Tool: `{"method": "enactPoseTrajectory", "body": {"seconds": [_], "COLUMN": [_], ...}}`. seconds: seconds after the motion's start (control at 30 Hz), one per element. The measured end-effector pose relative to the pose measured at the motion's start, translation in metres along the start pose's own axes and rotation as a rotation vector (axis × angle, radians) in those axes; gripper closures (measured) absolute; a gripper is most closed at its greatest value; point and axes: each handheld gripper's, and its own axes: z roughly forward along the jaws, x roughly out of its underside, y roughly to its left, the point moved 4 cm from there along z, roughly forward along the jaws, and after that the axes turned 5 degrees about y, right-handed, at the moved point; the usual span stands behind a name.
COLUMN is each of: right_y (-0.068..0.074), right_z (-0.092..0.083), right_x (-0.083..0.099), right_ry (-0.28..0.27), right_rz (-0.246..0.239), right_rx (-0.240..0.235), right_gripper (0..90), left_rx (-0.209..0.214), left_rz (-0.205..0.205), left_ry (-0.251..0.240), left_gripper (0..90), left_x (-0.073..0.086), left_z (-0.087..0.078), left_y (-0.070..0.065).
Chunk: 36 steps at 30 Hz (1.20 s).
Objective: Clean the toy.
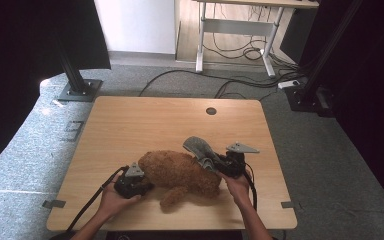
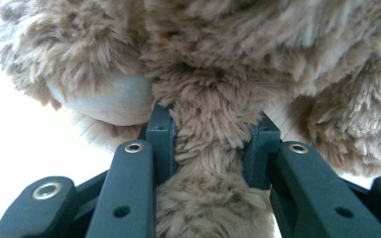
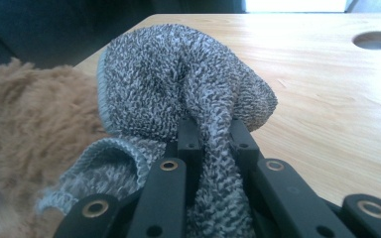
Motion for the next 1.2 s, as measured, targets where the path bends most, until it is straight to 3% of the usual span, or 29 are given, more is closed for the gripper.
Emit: {"method": "enactPoseTrajectory", "body": {"seconds": [0.17,0.37,0.6,0.77,0.8,0.87,1.03,1.2], "right_y": [-0.013,-0.023,-0.024,-0.025,-0.025,-0.025,-0.023,-0.020], "right_z": [-0.010,-0.017,-0.013,-0.012,-0.012,-0.011,-0.009,-0.006], "right_x": [0.009,0.020,0.018,0.018,0.018,0.018,0.014,0.011], "right_ry": [0.000,-0.005,-0.009,-0.008,-0.010,-0.012,-0.016,-0.016], "right_rz": [0.029,0.072,0.073,0.074,0.078,0.076,0.075,0.069], "right_rx": [0.032,0.008,0.021,0.030,0.027,0.030,0.034,0.034], "right_gripper": [80.6,80.6,80.5,80.4,80.4,80.4,80.4,80.4], "left_rx": [0.006,0.018,0.054,0.102,0.131,0.146,0.136,0.164], "left_rz": [-0.007,-0.009,-0.030,-0.058,-0.077,-0.090,-0.078,-0.091], "left_ry": [-0.001,-0.003,-0.059,-0.111,-0.143,-0.169,-0.173,-0.163], "left_gripper": [63.7,61.0,54.1,49.6,48.8,46.3,37.5,31.4], "left_x": [0.000,0.001,-0.004,-0.008,-0.011,-0.014,-0.024,-0.031], "left_z": [0.000,-0.003,-0.016,-0.028,-0.034,-0.040,-0.042,-0.033], "left_y": [0.001,0.000,0.003,0.005,0.007,0.009,0.009,0.009]}}
